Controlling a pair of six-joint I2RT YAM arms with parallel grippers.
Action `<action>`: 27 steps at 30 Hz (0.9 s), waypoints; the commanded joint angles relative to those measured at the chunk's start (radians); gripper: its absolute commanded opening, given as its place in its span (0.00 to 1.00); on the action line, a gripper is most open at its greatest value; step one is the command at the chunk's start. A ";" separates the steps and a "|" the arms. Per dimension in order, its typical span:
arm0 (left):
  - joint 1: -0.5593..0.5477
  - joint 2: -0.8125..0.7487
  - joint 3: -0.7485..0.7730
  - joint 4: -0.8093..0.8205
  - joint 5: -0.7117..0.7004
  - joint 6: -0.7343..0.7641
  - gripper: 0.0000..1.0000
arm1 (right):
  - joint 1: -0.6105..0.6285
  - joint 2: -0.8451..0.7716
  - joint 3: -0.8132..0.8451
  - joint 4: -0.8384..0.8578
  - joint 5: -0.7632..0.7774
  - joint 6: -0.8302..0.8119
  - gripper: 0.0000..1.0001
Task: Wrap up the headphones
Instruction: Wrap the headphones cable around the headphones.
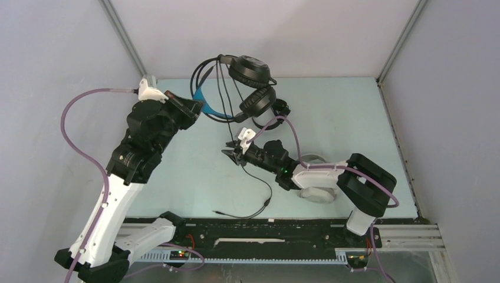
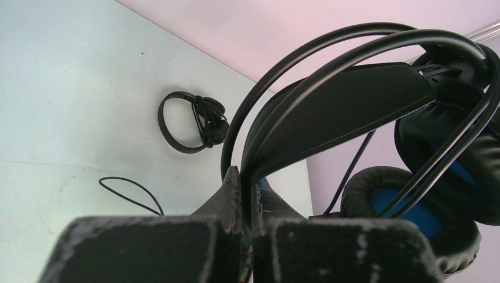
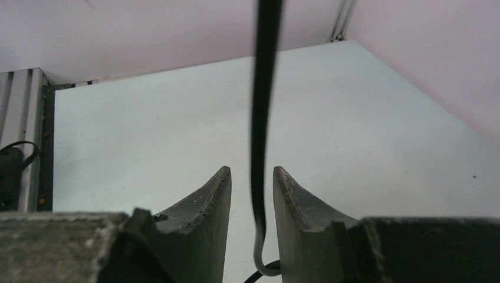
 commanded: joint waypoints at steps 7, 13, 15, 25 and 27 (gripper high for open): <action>0.007 -0.034 0.119 0.088 0.018 -0.041 0.00 | -0.072 0.121 -0.028 0.138 0.015 0.103 0.38; 0.007 -0.019 0.181 0.073 0.001 -0.002 0.00 | -0.101 0.175 -0.065 0.154 0.005 0.152 0.38; 0.007 -0.012 0.196 0.072 0.009 0.001 0.00 | -0.107 0.185 -0.069 0.155 0.001 0.161 0.38; 0.016 0.004 0.261 0.018 0.060 0.054 0.00 | -0.198 0.176 -0.097 0.165 -0.073 0.227 0.00; 0.025 0.009 0.282 -0.011 0.081 0.074 0.00 | -0.230 0.164 -0.110 0.166 -0.088 0.256 0.00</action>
